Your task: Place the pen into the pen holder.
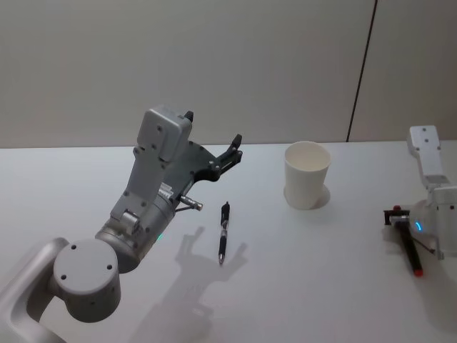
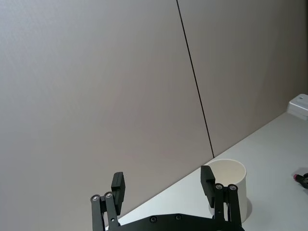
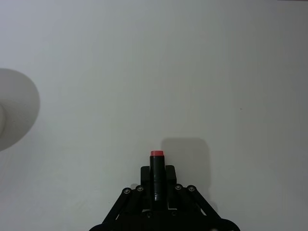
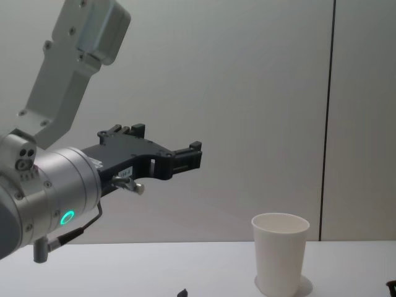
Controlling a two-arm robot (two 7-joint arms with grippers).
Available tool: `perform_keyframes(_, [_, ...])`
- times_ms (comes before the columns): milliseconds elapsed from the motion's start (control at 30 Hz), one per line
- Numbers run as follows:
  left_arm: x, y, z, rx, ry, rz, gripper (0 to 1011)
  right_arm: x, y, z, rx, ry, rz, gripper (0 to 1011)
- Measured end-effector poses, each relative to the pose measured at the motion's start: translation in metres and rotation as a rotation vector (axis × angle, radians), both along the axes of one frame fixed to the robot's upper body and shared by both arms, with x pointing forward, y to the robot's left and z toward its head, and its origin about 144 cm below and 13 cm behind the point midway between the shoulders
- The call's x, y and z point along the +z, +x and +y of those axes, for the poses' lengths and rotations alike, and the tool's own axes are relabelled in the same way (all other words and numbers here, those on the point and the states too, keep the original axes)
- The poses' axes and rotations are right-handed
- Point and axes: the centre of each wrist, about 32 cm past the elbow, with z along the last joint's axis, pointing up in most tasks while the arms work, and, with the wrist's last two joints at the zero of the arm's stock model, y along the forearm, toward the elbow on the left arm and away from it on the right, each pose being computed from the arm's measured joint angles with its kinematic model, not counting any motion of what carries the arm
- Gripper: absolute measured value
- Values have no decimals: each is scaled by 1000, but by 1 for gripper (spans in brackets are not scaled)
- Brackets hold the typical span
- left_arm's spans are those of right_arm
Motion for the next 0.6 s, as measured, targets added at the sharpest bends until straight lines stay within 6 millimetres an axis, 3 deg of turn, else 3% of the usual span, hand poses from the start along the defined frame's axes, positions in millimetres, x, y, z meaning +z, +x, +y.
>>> perform_keyframes(600, [0, 0, 0, 0, 0, 0, 1003, 12, -12, -2, 37, 19, -160, 168])
